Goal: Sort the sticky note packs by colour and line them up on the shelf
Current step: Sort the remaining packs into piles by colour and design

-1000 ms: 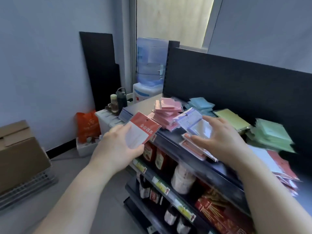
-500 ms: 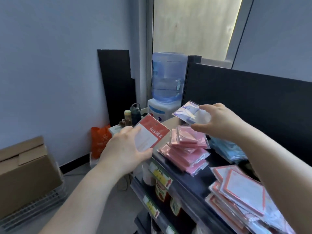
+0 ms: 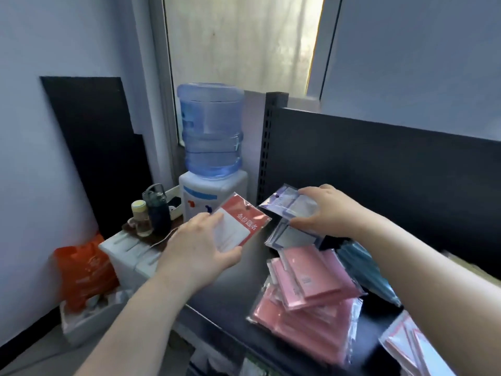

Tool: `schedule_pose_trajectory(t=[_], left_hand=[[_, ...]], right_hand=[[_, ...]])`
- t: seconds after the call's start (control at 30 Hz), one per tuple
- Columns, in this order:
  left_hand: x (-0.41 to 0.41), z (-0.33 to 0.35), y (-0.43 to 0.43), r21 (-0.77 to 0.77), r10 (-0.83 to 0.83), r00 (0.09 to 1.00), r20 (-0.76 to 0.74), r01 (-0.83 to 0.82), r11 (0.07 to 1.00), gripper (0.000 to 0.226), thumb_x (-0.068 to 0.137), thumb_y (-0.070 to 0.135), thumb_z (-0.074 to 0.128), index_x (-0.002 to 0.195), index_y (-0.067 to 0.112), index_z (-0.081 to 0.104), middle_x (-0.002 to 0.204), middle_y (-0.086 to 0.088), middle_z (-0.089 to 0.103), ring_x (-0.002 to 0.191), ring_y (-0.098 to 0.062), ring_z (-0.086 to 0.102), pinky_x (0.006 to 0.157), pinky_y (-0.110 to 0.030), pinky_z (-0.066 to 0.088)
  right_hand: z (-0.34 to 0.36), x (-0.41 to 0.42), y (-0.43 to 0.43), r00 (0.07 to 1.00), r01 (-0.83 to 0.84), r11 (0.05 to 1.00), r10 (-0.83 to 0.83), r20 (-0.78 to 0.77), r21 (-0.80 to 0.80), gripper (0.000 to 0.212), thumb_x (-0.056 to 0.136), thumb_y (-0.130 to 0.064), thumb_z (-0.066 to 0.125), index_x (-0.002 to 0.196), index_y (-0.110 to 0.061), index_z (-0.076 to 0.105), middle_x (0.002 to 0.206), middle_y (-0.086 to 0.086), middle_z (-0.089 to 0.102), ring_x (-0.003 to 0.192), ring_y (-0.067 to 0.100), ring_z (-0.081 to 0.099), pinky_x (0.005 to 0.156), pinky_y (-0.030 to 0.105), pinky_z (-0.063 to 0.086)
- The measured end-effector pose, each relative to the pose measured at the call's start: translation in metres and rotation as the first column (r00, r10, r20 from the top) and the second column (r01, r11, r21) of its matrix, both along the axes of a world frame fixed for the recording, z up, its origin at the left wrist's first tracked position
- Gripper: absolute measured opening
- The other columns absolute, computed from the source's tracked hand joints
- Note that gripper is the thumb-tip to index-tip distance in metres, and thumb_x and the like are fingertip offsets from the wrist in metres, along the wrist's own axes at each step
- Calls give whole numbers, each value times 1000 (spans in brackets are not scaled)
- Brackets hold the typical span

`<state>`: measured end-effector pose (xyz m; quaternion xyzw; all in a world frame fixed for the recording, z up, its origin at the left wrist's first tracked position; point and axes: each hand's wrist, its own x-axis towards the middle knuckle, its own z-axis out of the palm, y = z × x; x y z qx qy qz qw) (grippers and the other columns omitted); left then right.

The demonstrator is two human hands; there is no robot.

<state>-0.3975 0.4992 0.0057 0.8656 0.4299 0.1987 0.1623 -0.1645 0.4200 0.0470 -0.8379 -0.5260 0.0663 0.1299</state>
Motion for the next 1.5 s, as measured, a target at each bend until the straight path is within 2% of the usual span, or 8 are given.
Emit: schedule_pose_trajectory(t=[0.2, 0.47, 0.7, 1.0, 1.17, 1.3, 1.4, 1.5], left_hand=[[10, -3, 64, -56, -158, 987, 23, 159, 986, 84, 60, 61, 50, 134, 20, 49, 129, 1, 52, 120, -20, 49, 101, -34, 40], [28, -5, 109, -7, -345, 938, 31, 346, 938, 67, 77, 50, 66, 134, 22, 46, 129, 3, 51, 119, -19, 47, 98, -35, 41], [44, 1, 90, -8, -481, 875, 52, 482, 876, 67, 76, 48, 68, 134, 22, 47, 128, 5, 50, 119, -19, 47, 96, -33, 42], [48, 32, -6, 71, -616, 780, 109, 612, 788, 86, 51, 66, 42, 122, 20, 56, 114, 3, 56, 105, -18, 52, 89, -33, 43], [50, 34, -94, 66, -700, 706, 110, 698, 713, 85, 62, 63, 63, 136, 21, 51, 125, 6, 54, 117, -17, 49, 91, -27, 35], [55, 28, -172, 58, -790, 606, 93, 789, 612, 82, 72, 51, 73, 142, 20, 44, 137, 6, 51, 125, -13, 45, 98, -23, 32], [60, 20, -225, 79, -828, 552, 102, 825, 559, 78, 73, 49, 72, 139, 17, 48, 133, 3, 54, 122, -14, 48, 90, -17, 30], [63, 9, -269, 69, -849, 521, 84, 847, 527, 79, 74, 46, 73, 142, 16, 45, 140, 3, 50, 128, -14, 44, 103, -23, 31]], right_hand=[[-12, -5, 34, 998, 62, 991, -61, 10, -116, 74, 75, -52, 69, 139, -30, 41, 128, 4, 50, 121, 17, 44, 98, 26, 38], [-28, -6, 40, 987, 145, 942, -159, -21, -303, 92, 67, -56, 77, 145, -32, 34, 143, -4, 41, 127, 17, 44, 106, 28, 38], [-5, -20, 7, 978, 206, 972, -204, 36, -110, 75, 79, -45, 71, 144, -27, 38, 143, -4, 42, 128, 12, 43, 100, 19, 32], [3, -64, -112, 933, 345, 924, -357, 48, 166, 71, 82, -43, 68, 144, -28, 37, 139, -7, 43, 127, 10, 43, 102, 19, 31], [-7, -90, -212, 884, 445, 879, -461, 73, 168, 71, 84, -48, 64, 145, -31, 34, 142, -10, 39, 126, 11, 43, 103, 32, 40], [-14, -108, -296, 842, 520, 837, -536, 63, 170, 70, 84, -47, 64, 145, -31, 33, 141, -10, 39, 127, 11, 42, 103, 28, 38], [-18, -120, -352, 814, 562, 805, -579, 45, 193, 69, 83, -47, 65, 144, -31, 35, 143, -11, 39, 130, 9, 39, 106, 27, 35], [-23, -129, -399, 796, 587, 788, -604, 43, 187, 70, 84, -48, 63, 145, -31, 33, 146, -12, 35, 133, 9, 36, 109, 27, 32]])
